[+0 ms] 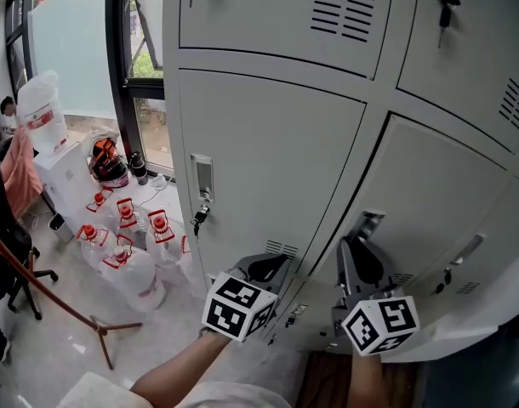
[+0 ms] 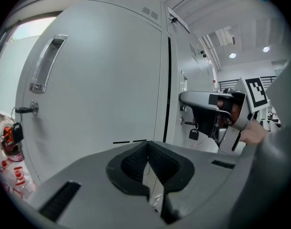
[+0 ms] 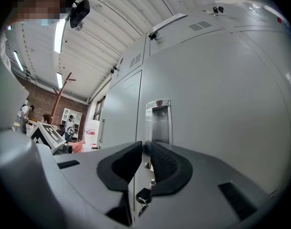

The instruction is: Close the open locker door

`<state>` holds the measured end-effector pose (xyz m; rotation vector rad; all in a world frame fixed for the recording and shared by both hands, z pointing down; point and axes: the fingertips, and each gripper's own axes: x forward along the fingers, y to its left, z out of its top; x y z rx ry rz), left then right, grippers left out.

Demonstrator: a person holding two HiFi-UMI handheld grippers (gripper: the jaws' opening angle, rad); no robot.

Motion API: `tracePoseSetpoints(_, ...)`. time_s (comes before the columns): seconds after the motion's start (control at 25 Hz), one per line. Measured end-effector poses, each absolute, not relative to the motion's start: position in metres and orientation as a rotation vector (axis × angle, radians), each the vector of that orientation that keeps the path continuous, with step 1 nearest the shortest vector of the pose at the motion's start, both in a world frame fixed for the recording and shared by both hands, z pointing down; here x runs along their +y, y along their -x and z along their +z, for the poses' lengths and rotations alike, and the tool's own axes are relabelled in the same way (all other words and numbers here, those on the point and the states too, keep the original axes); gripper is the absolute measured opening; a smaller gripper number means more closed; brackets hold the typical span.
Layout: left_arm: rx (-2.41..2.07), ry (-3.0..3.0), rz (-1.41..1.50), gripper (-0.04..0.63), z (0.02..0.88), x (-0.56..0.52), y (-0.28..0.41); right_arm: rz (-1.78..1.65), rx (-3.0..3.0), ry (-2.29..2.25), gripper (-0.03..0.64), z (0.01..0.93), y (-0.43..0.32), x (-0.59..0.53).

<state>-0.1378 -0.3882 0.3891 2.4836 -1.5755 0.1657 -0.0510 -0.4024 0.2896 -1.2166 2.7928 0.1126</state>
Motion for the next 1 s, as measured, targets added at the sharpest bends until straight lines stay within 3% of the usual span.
tracePoseSetpoints(1.0,-1.648,-2.441,0.161,0.008,0.385,-0.380,0.143,0.106,2.795,1.247,0.041,0.290,0.055,-0.424)
